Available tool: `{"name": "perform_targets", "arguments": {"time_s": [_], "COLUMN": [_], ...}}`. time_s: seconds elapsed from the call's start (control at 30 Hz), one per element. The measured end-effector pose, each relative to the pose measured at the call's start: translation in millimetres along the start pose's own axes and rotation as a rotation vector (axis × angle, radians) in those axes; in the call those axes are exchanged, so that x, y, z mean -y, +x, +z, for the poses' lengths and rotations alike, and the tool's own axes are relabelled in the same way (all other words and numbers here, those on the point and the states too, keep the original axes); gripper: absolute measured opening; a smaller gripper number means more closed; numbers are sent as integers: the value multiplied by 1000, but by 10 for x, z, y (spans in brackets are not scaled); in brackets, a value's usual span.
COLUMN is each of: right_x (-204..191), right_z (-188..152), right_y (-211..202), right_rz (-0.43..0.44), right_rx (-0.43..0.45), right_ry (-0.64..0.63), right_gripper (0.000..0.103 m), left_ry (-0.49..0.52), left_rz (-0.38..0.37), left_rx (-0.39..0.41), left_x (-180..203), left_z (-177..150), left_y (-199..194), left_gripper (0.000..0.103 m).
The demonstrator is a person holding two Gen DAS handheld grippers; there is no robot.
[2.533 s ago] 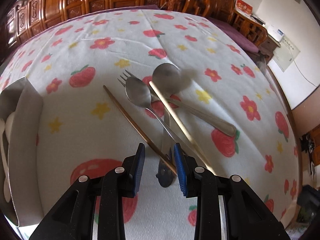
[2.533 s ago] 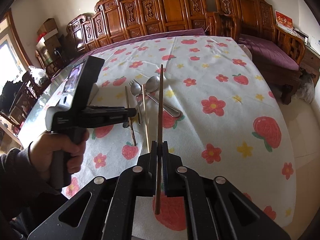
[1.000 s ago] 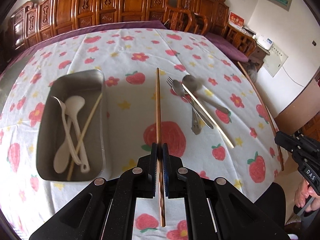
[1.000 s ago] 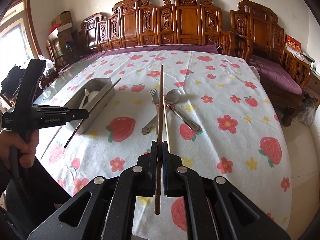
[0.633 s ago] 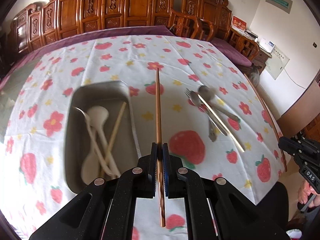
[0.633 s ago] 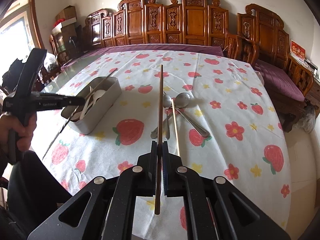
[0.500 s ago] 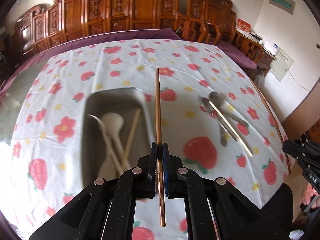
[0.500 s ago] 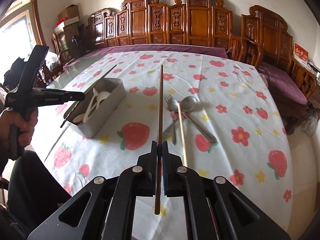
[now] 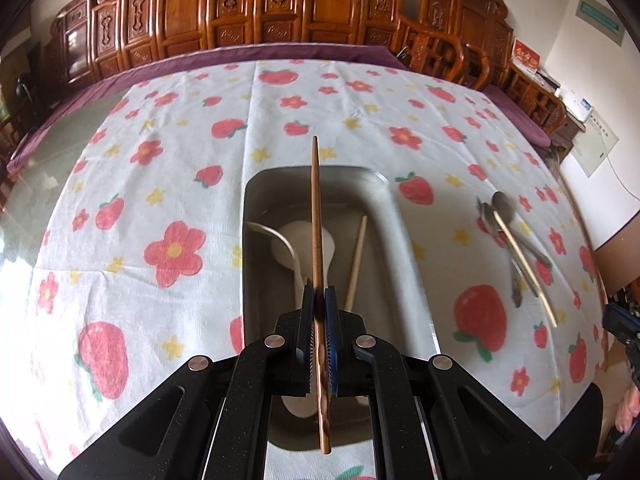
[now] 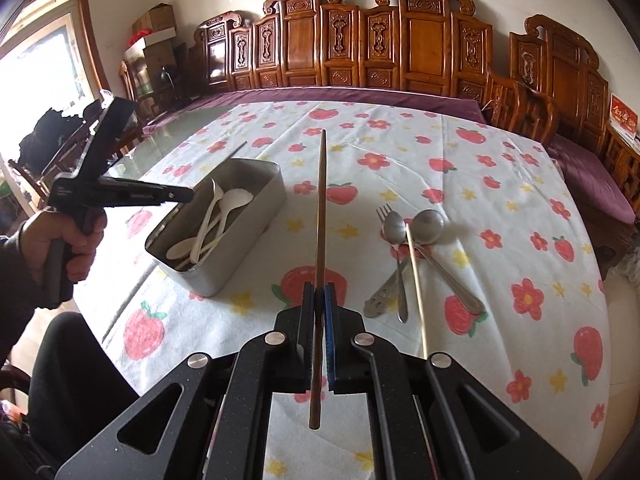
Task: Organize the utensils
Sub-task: 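Carry the chopstick over the metal tray and open the left gripper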
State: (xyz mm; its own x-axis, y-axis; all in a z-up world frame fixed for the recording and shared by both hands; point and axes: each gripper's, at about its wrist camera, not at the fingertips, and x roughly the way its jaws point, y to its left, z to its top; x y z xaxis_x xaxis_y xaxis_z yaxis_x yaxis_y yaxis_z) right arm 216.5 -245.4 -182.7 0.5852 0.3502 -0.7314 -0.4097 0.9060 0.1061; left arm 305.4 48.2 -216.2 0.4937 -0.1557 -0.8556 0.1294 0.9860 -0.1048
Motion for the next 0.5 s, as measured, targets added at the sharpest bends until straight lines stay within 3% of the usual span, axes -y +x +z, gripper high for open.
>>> {"name": "perform_targets", "arguments": {"time_s": [0.5], "right_x": [18], "right_z": [-71], "right_y": [9], "right_rz": [15], "right_rx": [-13], "right_ry": [16], "right_gripper": [6], "left_ry": [58], "left_rz": [19], "left_rx": [-105], "left_x": [121], "left_z": [-69], "left_y": [365], "left_gripper": [5]}}
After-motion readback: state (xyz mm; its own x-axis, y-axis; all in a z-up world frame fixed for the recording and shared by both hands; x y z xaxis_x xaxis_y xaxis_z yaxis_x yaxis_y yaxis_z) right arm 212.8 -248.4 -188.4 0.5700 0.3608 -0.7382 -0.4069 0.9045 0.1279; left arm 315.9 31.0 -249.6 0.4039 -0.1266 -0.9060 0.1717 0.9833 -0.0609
